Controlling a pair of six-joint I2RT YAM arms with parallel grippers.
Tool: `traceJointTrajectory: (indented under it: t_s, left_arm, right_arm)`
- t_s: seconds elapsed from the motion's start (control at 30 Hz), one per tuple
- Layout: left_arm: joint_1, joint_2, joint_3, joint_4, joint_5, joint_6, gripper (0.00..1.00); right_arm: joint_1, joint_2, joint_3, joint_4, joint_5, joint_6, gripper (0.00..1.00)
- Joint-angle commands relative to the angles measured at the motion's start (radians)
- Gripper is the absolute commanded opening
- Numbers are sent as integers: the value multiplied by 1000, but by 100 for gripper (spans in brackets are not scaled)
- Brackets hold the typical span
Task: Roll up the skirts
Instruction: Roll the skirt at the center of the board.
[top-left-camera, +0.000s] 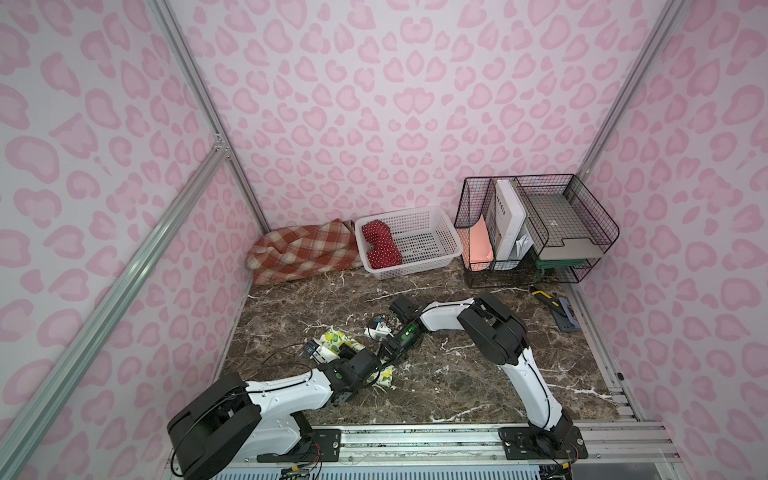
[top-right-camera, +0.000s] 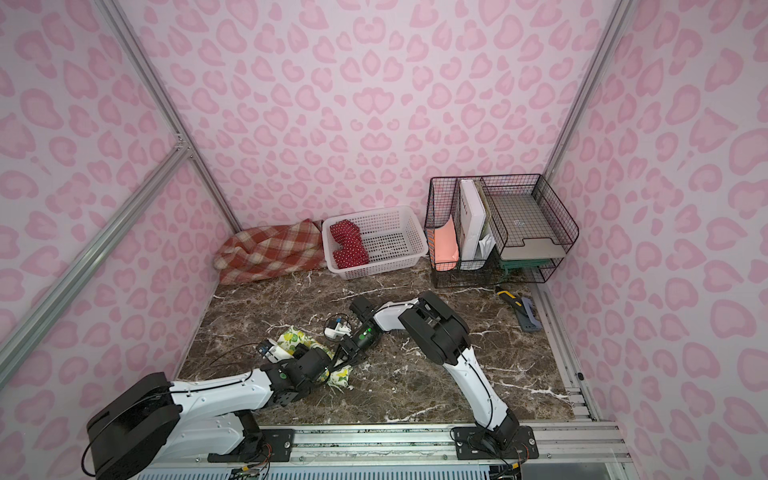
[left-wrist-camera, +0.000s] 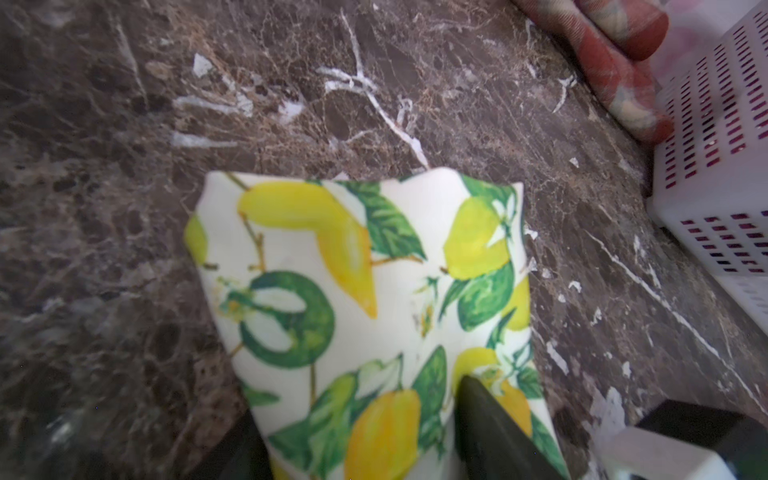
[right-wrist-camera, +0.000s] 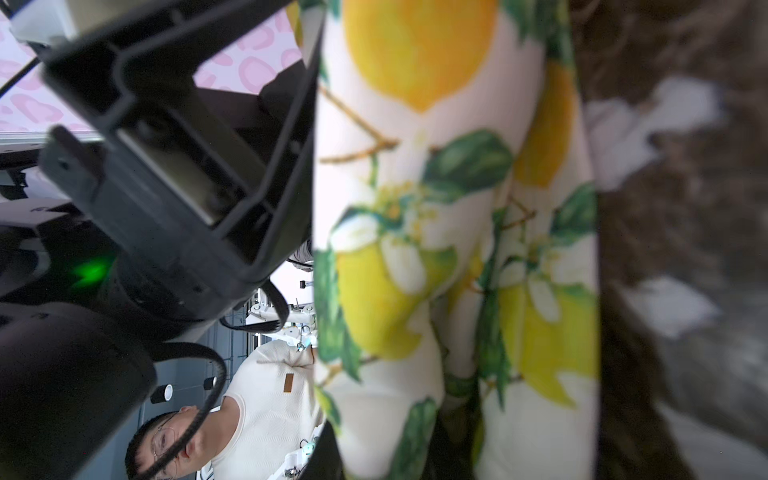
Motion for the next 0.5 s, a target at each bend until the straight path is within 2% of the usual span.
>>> traceJointTrajectory:
  t_s: [0.0,0.07,0.1,0.13,0.23,0.3,0.33,0.4,0.47]
  left_arm:
    - [2,79,-21,3,268,-63,39]
    - [1,120,4,-18,257,-73,12]
    - [0,141,19,-30,251,-74,3]
    - [1,160,32,-35,248,-76,0]
    - [0,193,31,30,246,-64,0]
    - [2,181,28,54,234,-41,0]
    - [1,167,28,56,224,-25,0]
    - [2,110,20,59,197,24,0]
    - [3,36,11,49,167,73,0]
  right_arm:
    - [-17,11,-24,-43,201,-27,4]
    - [-17,0,-35,-45,200,-33,5]
    - [-17,-5,-43,-38,199,-32,6]
    - [-15,-13,-43,-31,201,-26,7]
    - [-13,-42,-126,0,208,-16,12]
    - [-12,-89,-169,16,220,-14,20]
    - [-15,-110,-188,25,233,-14,22]
    - [-25,-165,-240,54,255,-2,34]
    - [-43,-236,-282,73,279,5,38]
